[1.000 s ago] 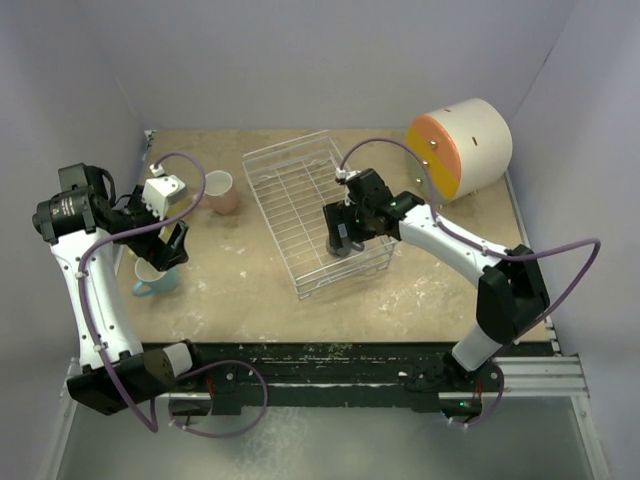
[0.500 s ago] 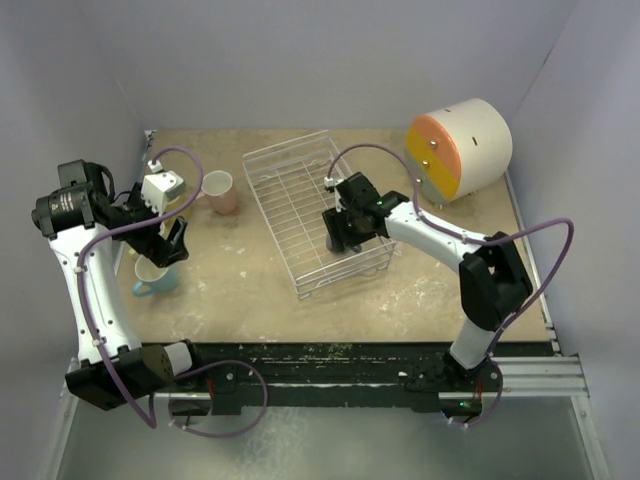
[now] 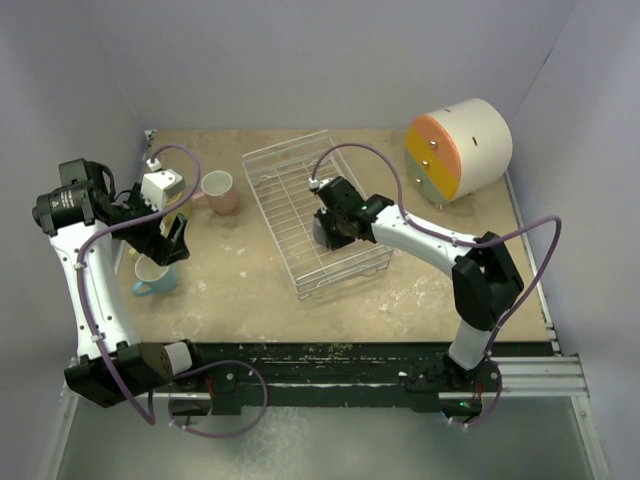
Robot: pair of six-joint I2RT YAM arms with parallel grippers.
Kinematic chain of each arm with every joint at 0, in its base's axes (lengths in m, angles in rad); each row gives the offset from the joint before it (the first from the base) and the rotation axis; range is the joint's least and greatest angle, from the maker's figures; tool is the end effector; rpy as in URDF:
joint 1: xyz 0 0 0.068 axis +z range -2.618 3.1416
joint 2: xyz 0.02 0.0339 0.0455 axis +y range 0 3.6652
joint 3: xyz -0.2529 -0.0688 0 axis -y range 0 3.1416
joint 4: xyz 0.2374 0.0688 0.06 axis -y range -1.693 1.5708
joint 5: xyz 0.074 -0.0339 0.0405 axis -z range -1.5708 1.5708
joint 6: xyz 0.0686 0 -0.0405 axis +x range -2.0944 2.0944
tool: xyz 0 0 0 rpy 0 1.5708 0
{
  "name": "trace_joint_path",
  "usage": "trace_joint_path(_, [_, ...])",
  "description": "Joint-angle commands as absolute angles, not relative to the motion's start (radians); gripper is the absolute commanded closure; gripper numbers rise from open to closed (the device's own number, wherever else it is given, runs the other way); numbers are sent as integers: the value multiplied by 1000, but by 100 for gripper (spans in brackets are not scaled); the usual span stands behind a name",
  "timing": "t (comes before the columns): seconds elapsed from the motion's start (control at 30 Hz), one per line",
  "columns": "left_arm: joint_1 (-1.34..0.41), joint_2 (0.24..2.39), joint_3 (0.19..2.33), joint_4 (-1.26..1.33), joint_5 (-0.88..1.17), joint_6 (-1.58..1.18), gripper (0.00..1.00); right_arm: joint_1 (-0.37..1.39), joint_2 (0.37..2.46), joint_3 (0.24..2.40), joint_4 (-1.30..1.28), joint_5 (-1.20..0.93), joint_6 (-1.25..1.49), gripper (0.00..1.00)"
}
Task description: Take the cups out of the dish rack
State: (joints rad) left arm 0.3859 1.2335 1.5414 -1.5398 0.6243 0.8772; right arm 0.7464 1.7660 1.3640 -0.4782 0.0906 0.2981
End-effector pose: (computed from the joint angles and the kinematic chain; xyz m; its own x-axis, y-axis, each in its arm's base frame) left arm 0.1888 0.0334 0.3590 -0.6550 0.4073 -0.6364 0.5917 0.8003 -0.0968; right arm 0.2991 0.2682 0.2142 -0.7271 -0.2741 -0.6294 -0.4397 0.8900 0.1204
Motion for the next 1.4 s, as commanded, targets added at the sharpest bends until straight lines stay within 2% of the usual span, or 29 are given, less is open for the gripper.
trace_joint_path(0.0, [391, 1234, 1563, -1548, 671, 867, 2, 764, 1756, 1387, -466, 164, 328, 100])
trace_joint_path(0.23, [391, 1274, 1619, -1527, 739, 767, 2, 780, 1662, 1388, -386, 81, 370, 100])
trace_joint_path(0.47, [393, 1321, 1693, -1461, 1053, 501, 1, 789, 1606, 1463, -333, 3, 423, 100])
trace_joint_path(0.6, [393, 1304, 1615, -1171, 1273, 155, 1, 790, 1555, 1464, -247, -53, 482, 100])
trace_joint_path(0.7, [393, 1282, 1521, -815, 1397, -176, 1, 798, 1519, 1468, -160, -105, 530, 100])
trace_joint_path(0.9, [393, 1199, 1261, -75, 1434, -858, 1, 819, 1492, 1471, 17, -171, 632, 100])
trace_joint_path(1.07, [393, 1178, 1198, 57, 1432, -1041, 1, 848, 1496, 1480, 156, -190, 688, 100])
trace_joint_path(1.37, [391, 1148, 1065, 616, 1358, -1590, 1, 890, 1537, 1492, 402, -257, 794, 100])
